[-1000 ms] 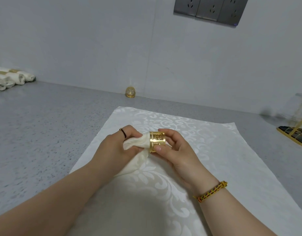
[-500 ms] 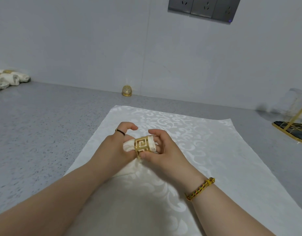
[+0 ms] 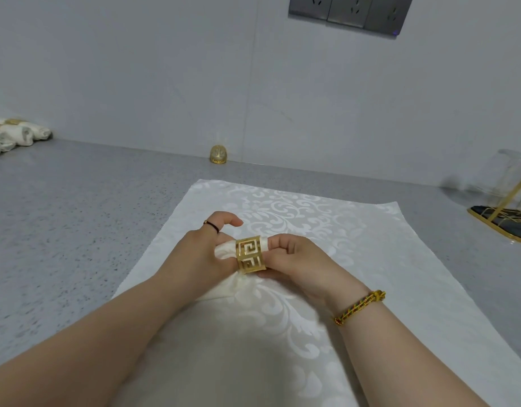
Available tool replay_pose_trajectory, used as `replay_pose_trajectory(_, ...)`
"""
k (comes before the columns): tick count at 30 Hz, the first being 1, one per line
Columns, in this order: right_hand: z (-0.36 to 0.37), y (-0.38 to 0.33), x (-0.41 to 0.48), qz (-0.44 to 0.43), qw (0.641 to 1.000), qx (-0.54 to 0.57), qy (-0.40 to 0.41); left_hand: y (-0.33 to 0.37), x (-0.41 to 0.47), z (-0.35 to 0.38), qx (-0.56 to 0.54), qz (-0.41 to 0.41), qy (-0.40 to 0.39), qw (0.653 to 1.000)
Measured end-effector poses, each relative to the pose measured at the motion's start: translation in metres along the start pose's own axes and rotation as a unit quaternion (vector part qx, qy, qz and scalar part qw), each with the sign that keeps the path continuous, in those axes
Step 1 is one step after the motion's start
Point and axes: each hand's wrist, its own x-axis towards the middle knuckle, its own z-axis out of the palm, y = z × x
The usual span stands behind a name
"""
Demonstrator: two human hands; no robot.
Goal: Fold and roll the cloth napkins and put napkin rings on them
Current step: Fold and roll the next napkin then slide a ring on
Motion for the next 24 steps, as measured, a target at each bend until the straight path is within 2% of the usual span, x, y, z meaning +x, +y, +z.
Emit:
replay_pose_trajectory(2, 0.004, -0.001, 0.001, -0.013, 0.996, -0.081, 0.038, 0.002, 0.0, -0.002, -0.002, -0.002, -0.018, 1.0)
replay_pose_trajectory(4, 0.008, -0.002, 0.002, -0.021, 0.993, -0.1, 0.066, 0.003, 0.001, -0.006, 0.016, 0.0, -0.042, 0.999)
replay_pose_trajectory(6, 0.009, -0.002, 0.002, -0.012, 0.995, -0.069, 0.075, 0.006, -0.003, -0.01, 0.143, 0.026, -0.083, 0.986)
replay_pose_trajectory(8, 0.009, -0.003, 0.001, -0.001, 0.997, -0.044, 0.061, 0.006, -0.007, -0.005, 0.308, 0.101, -0.051, 0.945)
replay_pose_trajectory(10, 0.011, -0.004, -0.002, -0.002, 0.998, -0.039, 0.042, 0.011, -0.008, 0.006, 0.365, 0.148, 0.016, 0.919)
replay_pose_trajectory(13, 0.011, -0.006, -0.004, 0.005, 1.0, -0.014, 0.026, 0.012, -0.001, 0.017, 0.362, 0.172, 0.076, 0.913)
replay_pose_trajectory(19, 0.008, -0.008, -0.002, -0.007, 0.996, 0.086, 0.026, 0.016, -0.004, 0.012, 0.316, 0.082, 0.056, 0.943)
replay_pose_trajectory(24, 0.008, -0.009, -0.005, 0.012, 0.998, 0.047, 0.031, 0.007, -0.003, 0.009, 0.318, 0.059, 0.025, 0.946)
